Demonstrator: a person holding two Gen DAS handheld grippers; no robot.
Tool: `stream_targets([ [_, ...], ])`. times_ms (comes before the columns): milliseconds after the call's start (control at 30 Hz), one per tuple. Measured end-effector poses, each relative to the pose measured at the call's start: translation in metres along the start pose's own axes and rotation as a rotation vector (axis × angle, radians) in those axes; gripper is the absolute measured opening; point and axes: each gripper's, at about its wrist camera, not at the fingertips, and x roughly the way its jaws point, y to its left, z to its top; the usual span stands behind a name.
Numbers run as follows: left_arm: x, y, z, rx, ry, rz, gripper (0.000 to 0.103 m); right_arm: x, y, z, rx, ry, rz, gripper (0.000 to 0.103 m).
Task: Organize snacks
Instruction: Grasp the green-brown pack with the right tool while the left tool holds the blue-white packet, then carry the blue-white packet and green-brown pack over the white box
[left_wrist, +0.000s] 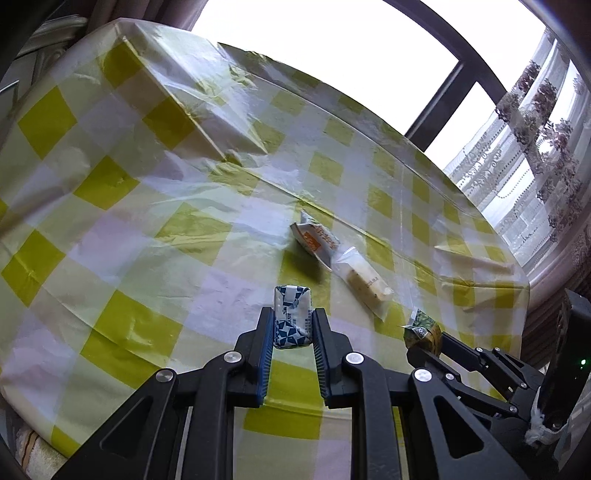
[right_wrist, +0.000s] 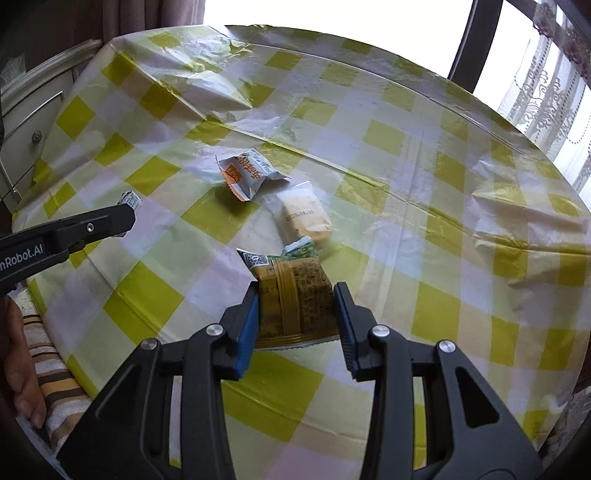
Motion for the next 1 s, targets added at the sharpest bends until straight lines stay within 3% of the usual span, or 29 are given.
stream_targets([
  [600, 0.0, -0.131, -0.049, 0.279, 0.138, -0.234, 0.021, -0.089, -0.11, -0.093, 0.293, -0.042, -0.088, 0.043],
  [1000, 0.011, -0.243, -0.11, 0.466, 0.286, -0.408, 0.021, -0.137, -0.203, -0.194, 0.495, 0.016, -0.236, 0.043],
])
